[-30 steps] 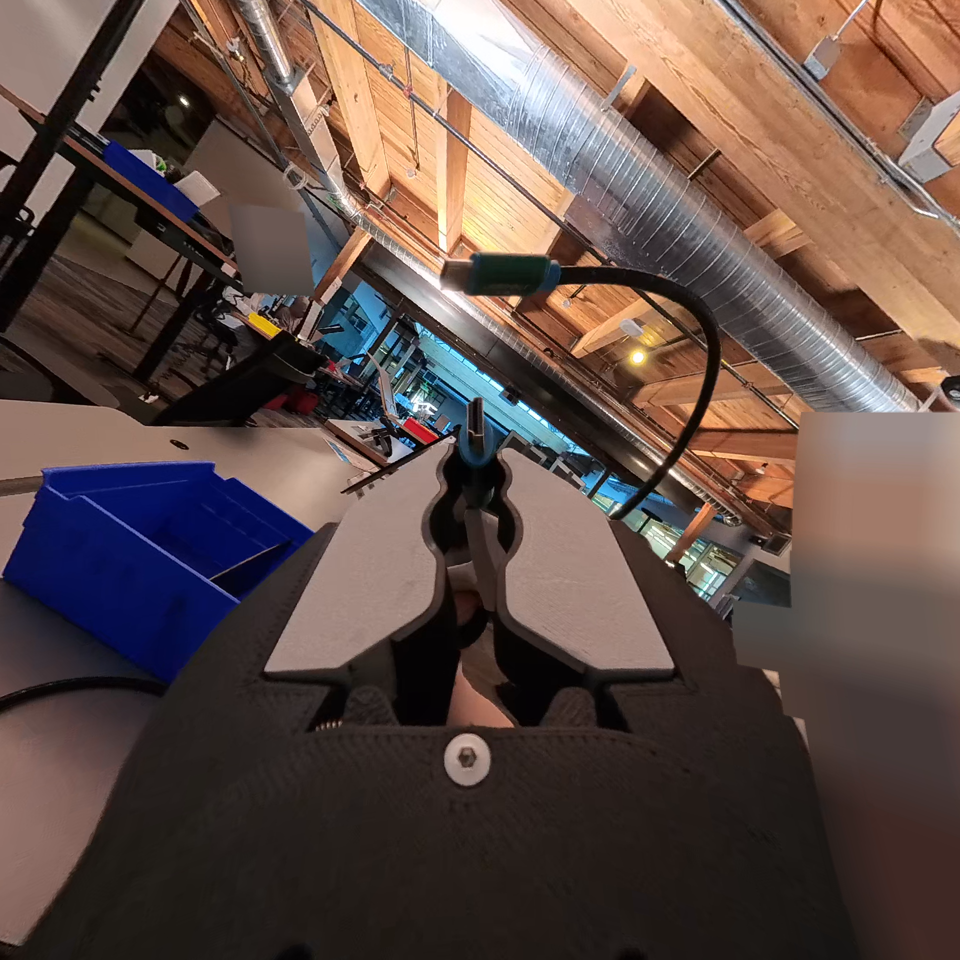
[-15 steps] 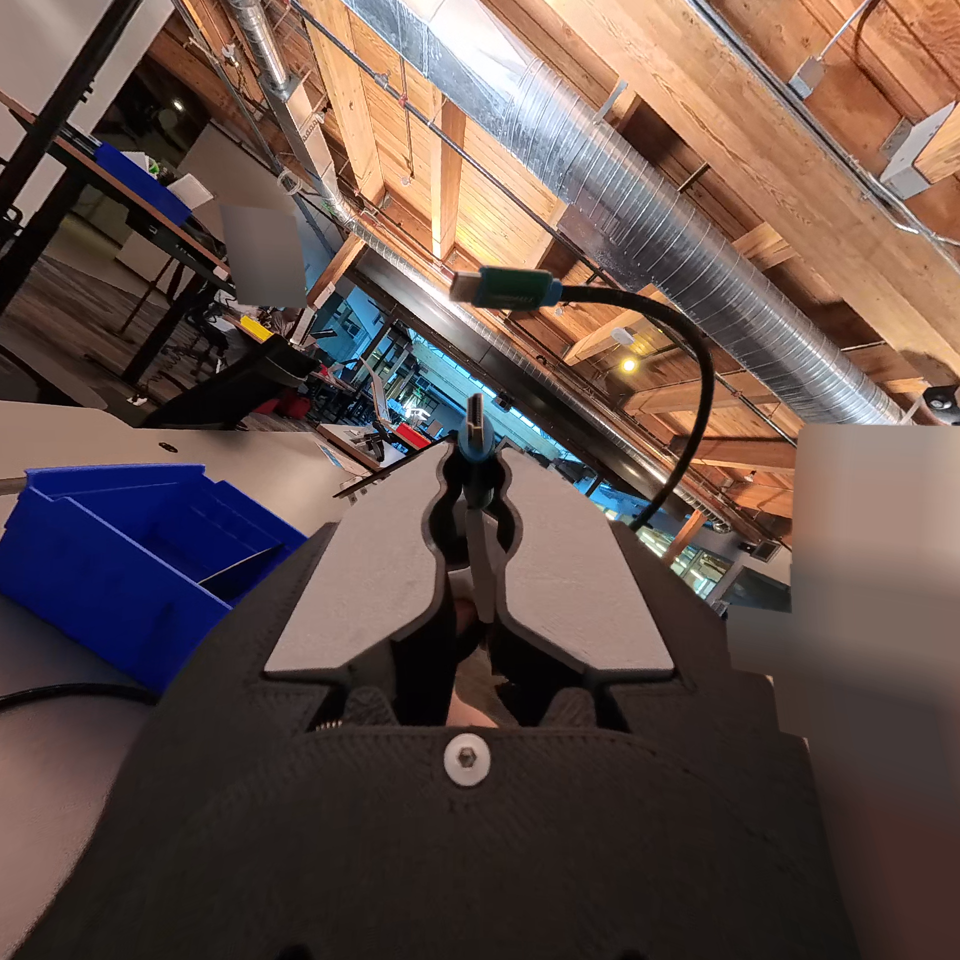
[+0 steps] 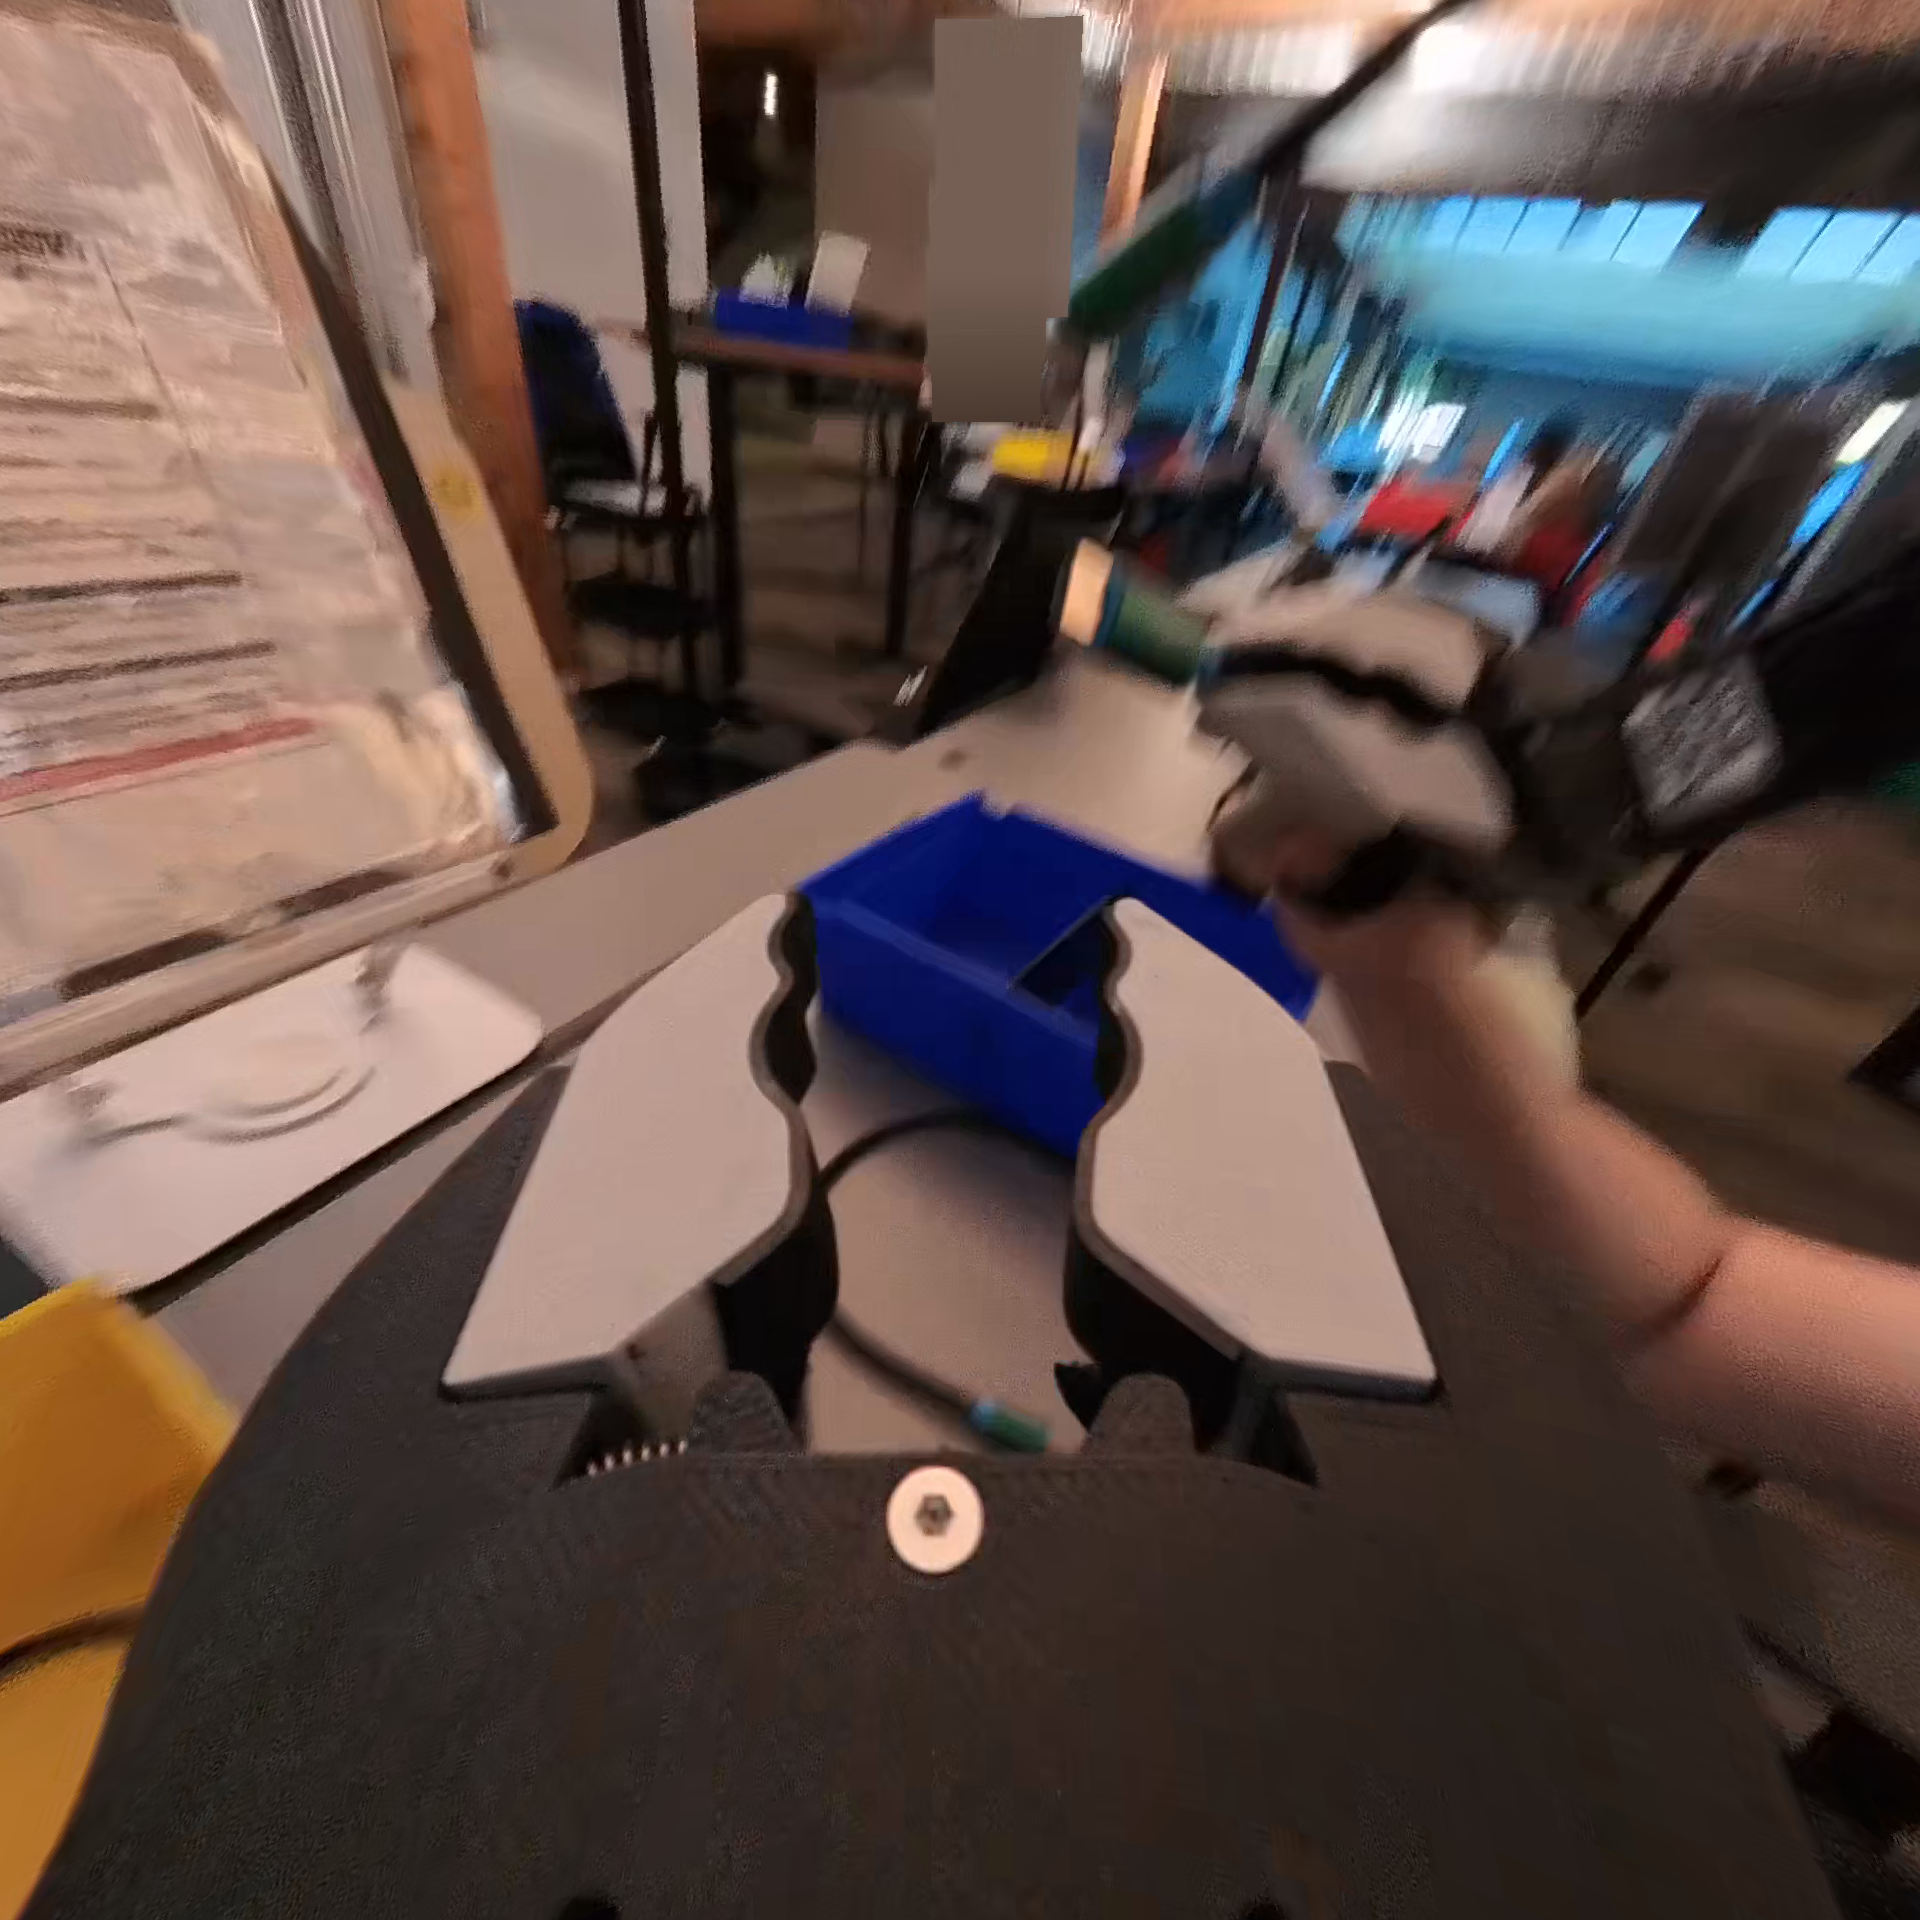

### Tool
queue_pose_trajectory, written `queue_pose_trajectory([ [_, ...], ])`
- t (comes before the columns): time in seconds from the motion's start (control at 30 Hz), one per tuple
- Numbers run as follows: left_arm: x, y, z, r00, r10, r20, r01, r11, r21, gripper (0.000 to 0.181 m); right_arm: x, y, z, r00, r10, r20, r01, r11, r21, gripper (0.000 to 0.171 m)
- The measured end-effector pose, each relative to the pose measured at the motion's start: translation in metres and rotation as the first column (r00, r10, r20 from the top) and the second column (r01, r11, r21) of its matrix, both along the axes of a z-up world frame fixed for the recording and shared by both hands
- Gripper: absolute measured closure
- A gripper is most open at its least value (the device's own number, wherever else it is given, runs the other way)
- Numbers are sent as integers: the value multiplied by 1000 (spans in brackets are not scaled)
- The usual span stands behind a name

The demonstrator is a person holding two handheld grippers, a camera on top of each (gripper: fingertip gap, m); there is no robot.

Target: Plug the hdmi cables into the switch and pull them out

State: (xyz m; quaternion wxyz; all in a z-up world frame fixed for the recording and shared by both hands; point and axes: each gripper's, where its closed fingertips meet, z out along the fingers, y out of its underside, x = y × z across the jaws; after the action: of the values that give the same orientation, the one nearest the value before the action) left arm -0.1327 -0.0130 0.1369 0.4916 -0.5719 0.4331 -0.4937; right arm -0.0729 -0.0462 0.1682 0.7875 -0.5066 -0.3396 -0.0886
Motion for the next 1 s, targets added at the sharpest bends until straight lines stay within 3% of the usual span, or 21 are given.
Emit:
queue_pose_trajectory([
  [0.07,-3,2,-26,980,14,-196,-7,999,37,128,20,-7,11,999,-24,-28,24,1000,11,164],
  [0.13,-2,-5,-57,927,-57,-370,56,998,-15,134,35,-11,15,998,-42,-35,42,999,-5,163],
  [0.23,10,-10,-96,851,-138,-507,126,990,-59,138,52,-12,14,998,-62,-34,60,997,-57,164],
  [0.4,22,15,-155,709,-11,-706,59,997,43,118,64,-9,1,997,-67,27,70,990,-124,163],
  [0.53,31,18,-184,617,9,-787,82,994,76,119,59,-4,-18,989,-21,143,45,985,-164,163],
  [0.63,42,19,-209,532,-33,-846,143,988,52,119,50,-7,-44,966,100,240,-33,963,-266,163],
  [0.8,27,44,-250,223,-19,-975,276,960,45,113,54,-8,-76,940,206,273,-81,909,-409,164],
  [0.87,19,50,-259,139,-33,-990,299,954,10,110,60,-4,-78,946,198,255,-76,904,-421,164],
  [1.0,23,56,-269,136,-42,-990,348,938,8,98,67,-1,-78,953,212,215,-106,900,-422,164],
])
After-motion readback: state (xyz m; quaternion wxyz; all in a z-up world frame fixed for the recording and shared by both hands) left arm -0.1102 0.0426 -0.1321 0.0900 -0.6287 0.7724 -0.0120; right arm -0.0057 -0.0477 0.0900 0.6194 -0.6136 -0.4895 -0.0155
